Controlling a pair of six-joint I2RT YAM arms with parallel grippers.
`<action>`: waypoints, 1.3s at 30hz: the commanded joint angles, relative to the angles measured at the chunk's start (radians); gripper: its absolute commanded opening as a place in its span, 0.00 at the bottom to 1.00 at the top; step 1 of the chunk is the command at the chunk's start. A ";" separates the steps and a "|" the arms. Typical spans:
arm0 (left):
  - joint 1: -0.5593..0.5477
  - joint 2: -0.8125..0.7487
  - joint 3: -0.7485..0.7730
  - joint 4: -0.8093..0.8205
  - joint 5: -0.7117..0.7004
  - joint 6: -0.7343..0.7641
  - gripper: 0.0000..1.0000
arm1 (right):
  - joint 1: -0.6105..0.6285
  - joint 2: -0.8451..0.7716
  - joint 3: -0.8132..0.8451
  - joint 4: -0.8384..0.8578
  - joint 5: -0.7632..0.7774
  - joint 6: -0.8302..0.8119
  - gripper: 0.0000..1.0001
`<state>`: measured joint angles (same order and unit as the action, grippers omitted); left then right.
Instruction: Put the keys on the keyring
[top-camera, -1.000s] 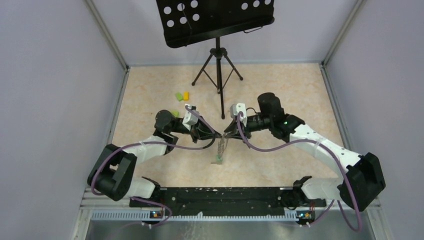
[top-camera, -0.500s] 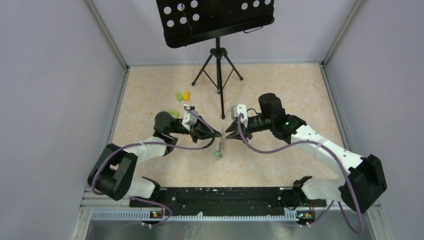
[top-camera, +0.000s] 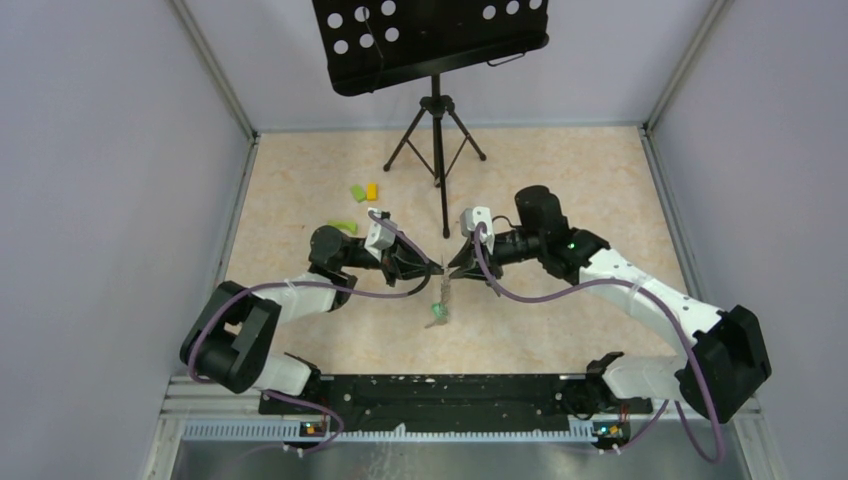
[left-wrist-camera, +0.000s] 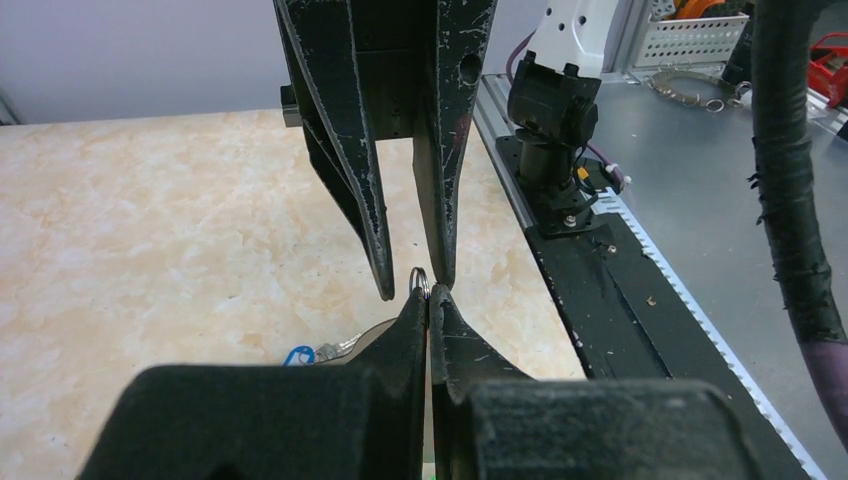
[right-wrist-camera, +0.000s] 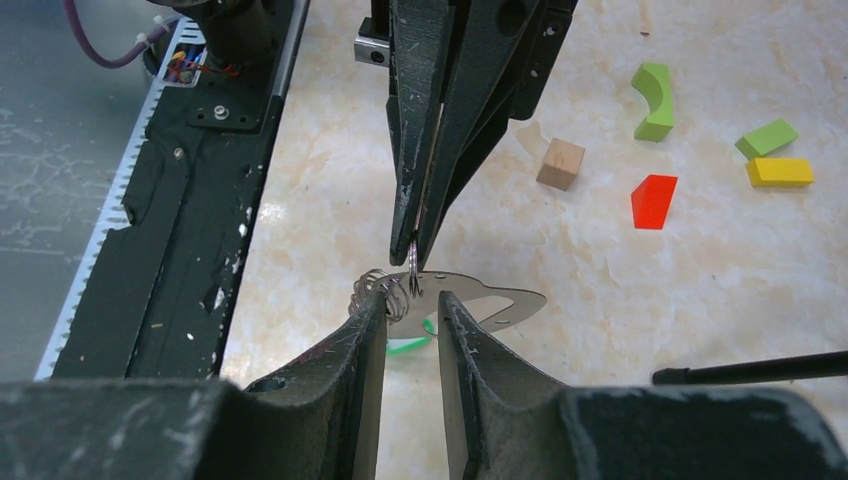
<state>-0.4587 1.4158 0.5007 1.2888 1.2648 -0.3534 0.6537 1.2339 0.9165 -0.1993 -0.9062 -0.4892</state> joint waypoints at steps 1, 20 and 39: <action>0.004 0.006 0.004 0.074 -0.017 -0.022 0.00 | 0.017 0.012 0.024 0.046 -0.040 0.003 0.24; 0.004 0.028 0.000 0.096 -0.009 -0.027 0.00 | 0.023 0.024 0.031 0.076 -0.021 0.041 0.00; 0.010 -0.060 0.121 -0.458 -0.037 0.515 0.62 | 0.144 0.131 0.356 -0.409 0.457 -0.111 0.00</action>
<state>-0.4496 1.3830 0.5842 0.9226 1.2415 0.0231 0.7704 1.3479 1.1847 -0.5194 -0.5663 -0.5671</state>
